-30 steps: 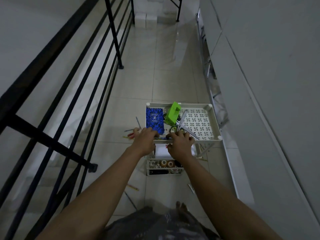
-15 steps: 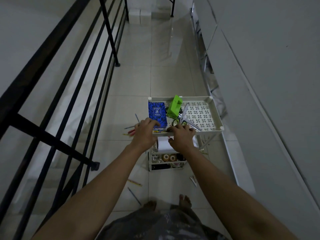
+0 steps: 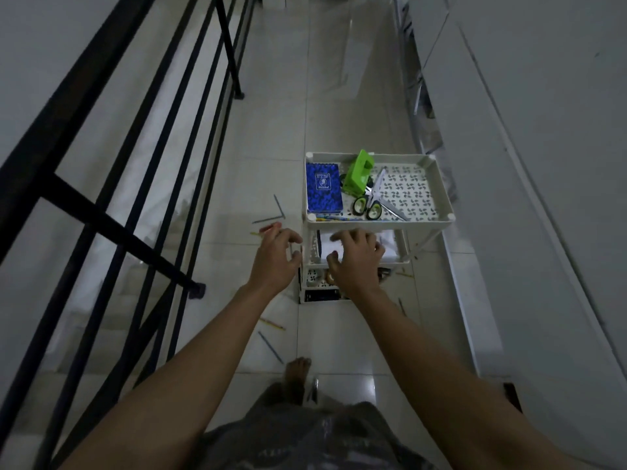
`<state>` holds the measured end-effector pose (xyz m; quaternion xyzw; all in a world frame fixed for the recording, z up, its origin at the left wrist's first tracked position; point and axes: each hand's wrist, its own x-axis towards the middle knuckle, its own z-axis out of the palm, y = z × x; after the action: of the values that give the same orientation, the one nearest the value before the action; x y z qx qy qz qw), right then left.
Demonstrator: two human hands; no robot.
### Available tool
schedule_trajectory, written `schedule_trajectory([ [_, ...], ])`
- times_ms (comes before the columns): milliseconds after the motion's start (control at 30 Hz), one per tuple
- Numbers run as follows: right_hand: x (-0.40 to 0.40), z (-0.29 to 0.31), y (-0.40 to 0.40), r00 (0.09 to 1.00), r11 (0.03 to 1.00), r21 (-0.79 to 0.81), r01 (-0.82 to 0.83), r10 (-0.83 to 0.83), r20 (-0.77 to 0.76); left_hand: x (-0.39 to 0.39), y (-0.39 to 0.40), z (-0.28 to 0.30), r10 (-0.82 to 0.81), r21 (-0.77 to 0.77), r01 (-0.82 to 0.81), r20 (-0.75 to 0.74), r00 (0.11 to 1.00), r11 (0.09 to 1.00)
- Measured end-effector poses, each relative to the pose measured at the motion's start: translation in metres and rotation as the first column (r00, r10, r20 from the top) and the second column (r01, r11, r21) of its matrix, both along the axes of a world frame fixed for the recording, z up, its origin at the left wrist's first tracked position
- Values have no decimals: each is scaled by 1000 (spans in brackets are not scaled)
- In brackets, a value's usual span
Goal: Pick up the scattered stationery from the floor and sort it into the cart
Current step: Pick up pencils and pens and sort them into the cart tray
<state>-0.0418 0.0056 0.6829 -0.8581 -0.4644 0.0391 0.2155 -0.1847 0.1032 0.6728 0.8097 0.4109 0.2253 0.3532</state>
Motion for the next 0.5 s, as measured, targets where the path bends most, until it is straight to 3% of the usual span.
schedule_trajectory([
  [67,-4,-10,-16,997,993,-85,-82,82,-14,-8,-16,-6,-34,-113,27,-66,997,993],
  [167,-8,-25,-37,979,936,-299,-185,150,-136,-21,-44,-14,-127,-317,75,-148,981,946],
  [233,-10,-42,-50,960,903,-354,-242,170,-221,-30,-60,-26,-176,-415,87,-182,967,906],
  [500,-29,-111,-84,869,800,-452,-394,164,-467,-75,-99,-108,-256,-561,43,-308,916,827],
])
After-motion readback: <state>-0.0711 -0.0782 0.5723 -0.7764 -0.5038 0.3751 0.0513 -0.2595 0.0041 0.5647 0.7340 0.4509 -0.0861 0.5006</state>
